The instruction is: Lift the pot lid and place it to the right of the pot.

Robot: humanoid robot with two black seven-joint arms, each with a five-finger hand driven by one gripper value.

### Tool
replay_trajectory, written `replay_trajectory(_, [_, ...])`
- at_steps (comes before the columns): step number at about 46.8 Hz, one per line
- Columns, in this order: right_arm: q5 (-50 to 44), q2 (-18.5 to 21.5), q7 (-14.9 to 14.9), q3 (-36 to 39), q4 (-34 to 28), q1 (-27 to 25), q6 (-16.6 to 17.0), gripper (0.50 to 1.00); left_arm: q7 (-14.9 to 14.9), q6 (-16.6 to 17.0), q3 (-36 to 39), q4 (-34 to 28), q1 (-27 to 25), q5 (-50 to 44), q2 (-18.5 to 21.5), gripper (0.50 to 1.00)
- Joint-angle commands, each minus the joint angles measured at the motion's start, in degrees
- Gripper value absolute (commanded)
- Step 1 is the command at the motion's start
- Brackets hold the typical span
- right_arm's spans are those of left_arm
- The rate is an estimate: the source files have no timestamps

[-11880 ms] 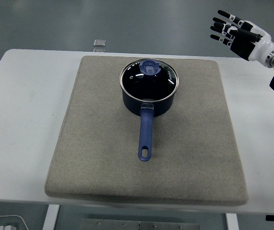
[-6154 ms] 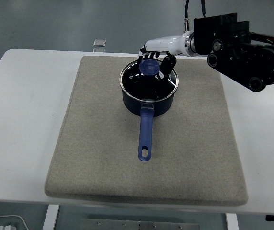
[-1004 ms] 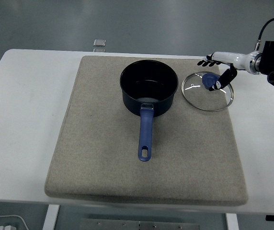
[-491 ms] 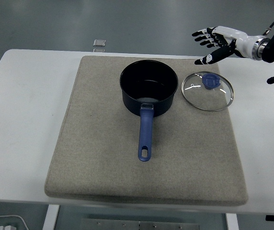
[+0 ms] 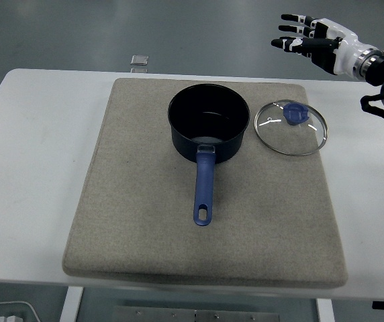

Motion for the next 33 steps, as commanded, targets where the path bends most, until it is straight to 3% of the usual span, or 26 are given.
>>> replay_trajectory(1, [3.5,0.5,0.0,0.6,-0.1,-0.7,0.3,0.905,0.0,0.0,0.0,0.0,0.0,0.0,0.0,1.000])
replay_trajectory(19, [16.5,4.1,0.0,4.9,-3.5,-5.3,1.1,0.905,0.0,-0.1,0.0,0.0,0.0,0.0,0.0,1.000])
replay_trajectory(33, [17.4,4.2,0.9,5.9,-4.2,-6.0,2.0,0.909,0.0,0.0,0.0,0.0,0.0,0.1,0.0,1.000])
